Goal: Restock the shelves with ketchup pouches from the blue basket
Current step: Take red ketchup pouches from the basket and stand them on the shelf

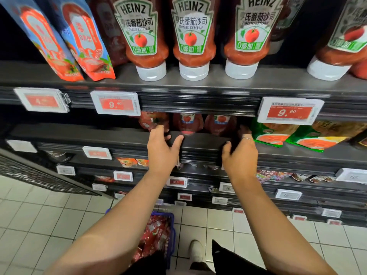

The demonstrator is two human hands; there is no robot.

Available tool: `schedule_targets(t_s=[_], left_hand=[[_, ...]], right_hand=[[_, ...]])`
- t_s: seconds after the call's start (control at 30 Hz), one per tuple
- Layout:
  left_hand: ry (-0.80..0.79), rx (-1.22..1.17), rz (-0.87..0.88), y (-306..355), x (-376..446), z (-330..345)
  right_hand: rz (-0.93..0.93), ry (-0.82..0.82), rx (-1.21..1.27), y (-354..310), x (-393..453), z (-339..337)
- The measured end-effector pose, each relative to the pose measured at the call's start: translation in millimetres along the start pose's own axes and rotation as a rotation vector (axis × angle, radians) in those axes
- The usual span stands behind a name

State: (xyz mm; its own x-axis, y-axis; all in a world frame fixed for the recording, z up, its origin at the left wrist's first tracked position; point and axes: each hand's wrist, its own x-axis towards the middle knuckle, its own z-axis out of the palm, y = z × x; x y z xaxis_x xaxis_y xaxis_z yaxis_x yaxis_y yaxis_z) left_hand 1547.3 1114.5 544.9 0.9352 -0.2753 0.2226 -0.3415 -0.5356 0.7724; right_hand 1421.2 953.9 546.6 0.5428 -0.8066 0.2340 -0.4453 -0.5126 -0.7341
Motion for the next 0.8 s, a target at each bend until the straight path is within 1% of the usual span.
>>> schedule_targets(t_s=[0.07, 0.13, 0.17, 0.27, 0.37, 0.4, 0.43, 0.5, 0.57, 0.63, 0.67, 0.73, 0.77, 0.8], left_hand=[[-0.029, -0.063, 0.106, -17.2, -10.7, -15.8], [-0.013, -0.061, 0.211, -38.2, -17.9, -34.3], [0.003, -0.056, 0.238, -49.5, -20.5, -44.4], [0.025, 0.004, 0.270, -89.9, -25.7, -75.6], [-0.013, 0.074, 0.238, -138.0, -39.1, -107.6], [-0.027, 0.075, 0.204, -157.4, -45.2, -119.1], [-0.057, 0.090, 0.134, -179.4, -52.7, -130.5], [-0.172, 0.117, -0.073, -220.1, -68.1, -157.3], [-0.301, 0.101, -0.288, -261.9, -84.9, -184.2], [-0.403, 0.082, -0.468, -300.8, -100.5, -206.5], [-0.434, 0.071, -0.529, -317.5, -109.8, -217.2], [-0.510, 0.151, -0.553, -351.8, -126.3, -231.7], [-0.577, 0.151, -0.624, -366.8, -134.2, -240.1], [-0.636, 0.202, -0.678, -380.1, -143.5, -245.7]], right_hand=[[-0.035, 0.020, 0.062, 6.7, -12.6, -3.9], [-0.110, 0.034, 0.095, 11.0, -28.9, -6.0], [-0.152, 0.039, 0.106, 12.3, -38.4, -6.0], [-0.258, 0.016, 0.076, 10.5, -70.4, -0.4], [-0.294, -0.088, 0.008, 8.9, -107.3, 18.2], [-0.269, -0.145, -0.031, 8.7, -120.7, 27.7], [-0.209, -0.220, -0.075, 7.9, -134.9, 37.9], [-0.028, -0.384, -0.147, 1.5, -169.1, 61.2], [0.120, -0.498, -0.174, -8.1, -211.3, 86.5], [0.243, -0.583, -0.175, -18.8, -254.2, 111.4], [0.306, -0.617, -0.177, -24.1, -274.6, 123.0], [0.406, -0.651, -0.166, -32.9, -308.1, 144.4], [0.428, -0.657, -0.170, -36.8, -322.6, 154.1], [0.431, -0.658, -0.184, -40.8, -335.3, 162.7]])
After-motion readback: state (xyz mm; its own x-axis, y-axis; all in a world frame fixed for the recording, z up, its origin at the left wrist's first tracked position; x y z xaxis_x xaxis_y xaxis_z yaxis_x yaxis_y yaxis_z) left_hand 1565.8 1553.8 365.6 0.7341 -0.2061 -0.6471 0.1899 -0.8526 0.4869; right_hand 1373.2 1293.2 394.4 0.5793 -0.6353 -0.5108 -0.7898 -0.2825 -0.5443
